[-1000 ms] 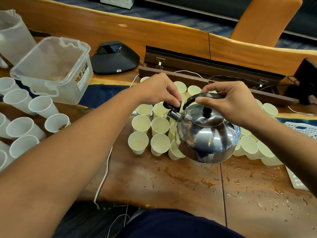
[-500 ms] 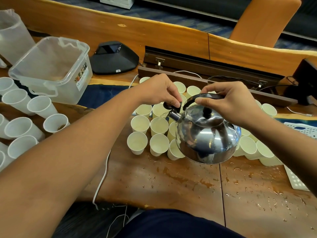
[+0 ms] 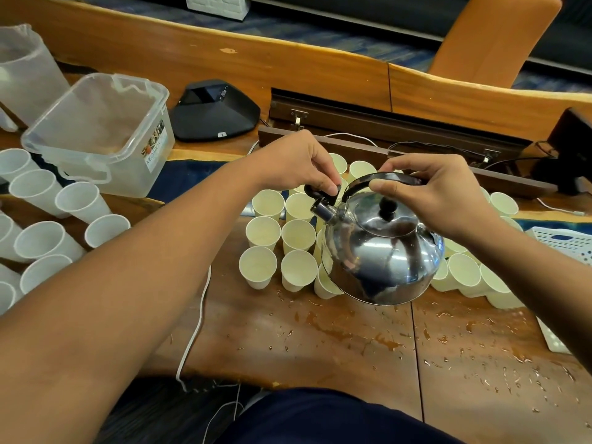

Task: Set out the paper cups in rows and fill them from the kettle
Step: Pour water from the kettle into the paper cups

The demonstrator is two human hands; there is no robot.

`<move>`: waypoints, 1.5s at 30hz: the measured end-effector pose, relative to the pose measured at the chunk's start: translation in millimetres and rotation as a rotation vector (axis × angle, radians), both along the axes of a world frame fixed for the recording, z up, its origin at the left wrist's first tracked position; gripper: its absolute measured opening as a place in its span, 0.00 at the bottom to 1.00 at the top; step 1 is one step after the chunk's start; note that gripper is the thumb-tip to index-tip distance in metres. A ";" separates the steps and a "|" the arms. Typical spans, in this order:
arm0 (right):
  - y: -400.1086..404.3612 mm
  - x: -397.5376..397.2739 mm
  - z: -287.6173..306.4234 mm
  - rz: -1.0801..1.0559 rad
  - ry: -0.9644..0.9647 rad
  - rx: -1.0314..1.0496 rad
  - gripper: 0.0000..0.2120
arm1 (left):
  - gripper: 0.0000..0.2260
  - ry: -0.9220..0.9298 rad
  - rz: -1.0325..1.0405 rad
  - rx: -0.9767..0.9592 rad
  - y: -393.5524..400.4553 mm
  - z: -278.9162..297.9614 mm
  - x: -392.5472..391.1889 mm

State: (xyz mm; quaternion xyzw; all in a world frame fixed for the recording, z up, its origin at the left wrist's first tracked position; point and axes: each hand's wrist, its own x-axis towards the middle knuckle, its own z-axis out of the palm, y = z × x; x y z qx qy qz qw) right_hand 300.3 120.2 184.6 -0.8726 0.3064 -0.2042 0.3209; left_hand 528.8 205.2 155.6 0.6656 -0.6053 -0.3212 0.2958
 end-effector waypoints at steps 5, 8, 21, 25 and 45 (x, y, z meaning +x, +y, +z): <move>8.9 -6.1 6.2 0.007 -0.011 0.002 0.11 | 0.06 -0.005 -0.025 0.010 7.1 8.1 -4.1; 15.4 -12.3 7.7 0.002 -0.010 0.024 0.11 | 0.06 0.002 -0.044 0.034 11.2 10.0 -8.3; 38.0 -33.3 0.1 0.007 0.041 0.051 0.12 | 0.06 0.024 -0.055 0.060 31.8 -4.2 -30.0; 43.7 -33.2 -1.3 0.014 0.041 0.076 0.09 | 0.06 0.030 -0.052 0.070 35.9 -9.1 -32.3; 48.0 -31.5 -6.6 0.044 0.089 0.031 0.07 | 0.07 0.037 -0.017 0.072 45.0 -23.7 -37.7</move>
